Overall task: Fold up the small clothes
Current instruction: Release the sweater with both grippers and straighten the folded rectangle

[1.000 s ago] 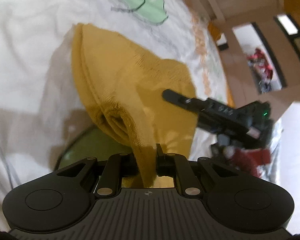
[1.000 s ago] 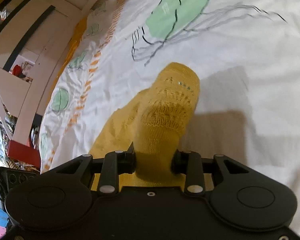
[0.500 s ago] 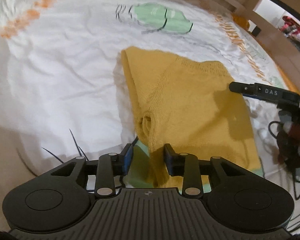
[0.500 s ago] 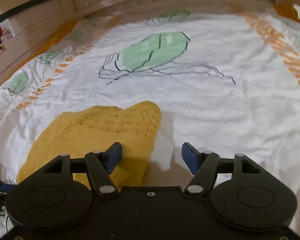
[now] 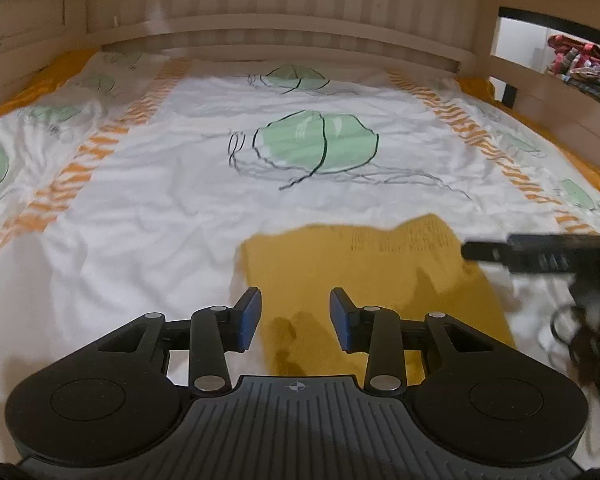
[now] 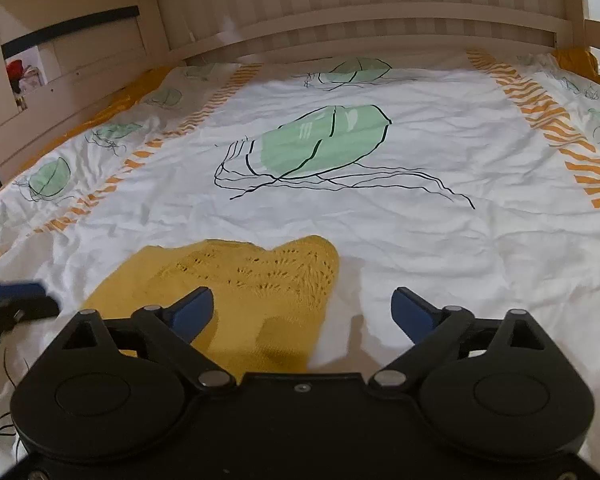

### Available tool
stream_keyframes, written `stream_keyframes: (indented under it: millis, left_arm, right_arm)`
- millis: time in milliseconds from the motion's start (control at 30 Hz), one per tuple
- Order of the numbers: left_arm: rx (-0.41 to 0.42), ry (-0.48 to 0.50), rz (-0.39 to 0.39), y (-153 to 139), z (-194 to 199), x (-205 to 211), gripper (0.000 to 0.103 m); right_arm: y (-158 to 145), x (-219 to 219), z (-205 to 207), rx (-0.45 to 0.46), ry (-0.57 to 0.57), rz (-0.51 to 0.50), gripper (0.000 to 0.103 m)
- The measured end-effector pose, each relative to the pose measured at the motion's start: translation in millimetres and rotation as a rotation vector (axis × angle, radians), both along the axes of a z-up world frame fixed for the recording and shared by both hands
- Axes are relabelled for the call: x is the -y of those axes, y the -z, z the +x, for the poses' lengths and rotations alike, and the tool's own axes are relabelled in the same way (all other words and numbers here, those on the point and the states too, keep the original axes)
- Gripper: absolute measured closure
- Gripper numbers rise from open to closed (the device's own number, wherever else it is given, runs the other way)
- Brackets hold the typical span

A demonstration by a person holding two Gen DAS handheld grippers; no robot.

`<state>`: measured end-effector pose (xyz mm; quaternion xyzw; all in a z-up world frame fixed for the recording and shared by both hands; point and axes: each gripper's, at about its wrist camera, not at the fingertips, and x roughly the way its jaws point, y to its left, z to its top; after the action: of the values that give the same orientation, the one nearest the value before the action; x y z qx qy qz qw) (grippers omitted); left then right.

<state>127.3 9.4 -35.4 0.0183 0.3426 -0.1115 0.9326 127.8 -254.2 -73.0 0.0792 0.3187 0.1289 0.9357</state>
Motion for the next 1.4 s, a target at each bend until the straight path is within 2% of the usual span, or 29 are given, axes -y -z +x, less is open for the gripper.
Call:
stream_keyframes:
  millis: [233, 300, 500, 600, 700, 767, 900, 1033, 1267, 1367, 1400]
  left_arm:
    - [-0.077, 0.026, 0.002, 27.4, 46.7, 27.5, 0.066]
    - [-0.096, -0.002, 0.015, 36.6, 61.4, 31.3, 0.066]
    - [-0.142, -0.106, -0.006, 57.8, 98.8, 24.4, 0.062]
    - [-0.141, -0.102, 0.027, 59.7, 105.5, 26.3, 0.062]
    - [-0.136, -0.082, 0.051, 56.2, 104.0, 28.5, 0.062]
    - [-0.135, -0.095, 0.028, 51.8, 102.7, 23.9, 0.062]
    - [-0.080, -0.197, -0.035, 35.6, 91.6, 3.8, 0.062]
    - [-0.015, -0.241, -0.065, 13.6, 68.2, -15.3, 0.062]
    - [0.053, -0.270, 0.010, -21.0, 16.7, -25.6, 0.061]
    - [0.054, -0.286, 0.026, -27.2, -7.2, -26.2, 0.056]
    - [0.045, -0.291, 0.028, -27.0, -14.3, -25.8, 0.051]
  right_arm:
    - [4.8, 8.6, 5.5, -0.032, 0.043, 0.040, 0.003]
    - [8.4, 10.1, 7.4, -0.055, 0.053, 0.045, 0.003]
    - [15.4, 12.3, 12.0, -0.103, 0.072, 0.071, 0.003]
    - [15.9, 10.9, 12.8, -0.107, 0.070, 0.070, 0.002]
    - [17.5, 9.5, 12.9, -0.113, 0.066, 0.066, 0.001]
    - [17.5, 9.2, 13.1, -0.113, 0.065, 0.060, 0.001]
    - [16.7, 9.2, 11.6, -0.097, 0.072, 0.048, 0.001]
    - [9.9, 10.5, 5.1, -0.041, 0.085, 0.039, 0.001]
    - [-12.3, 0.0, -15.4, 0.086, 0.101, -0.053, 0.001]
    - [-16.3, 2.3, -26.7, 0.099, 0.131, -0.025, 0.001]
    - [-15.6, 4.4, -31.7, 0.093, 0.145, -0.003, 0.001]
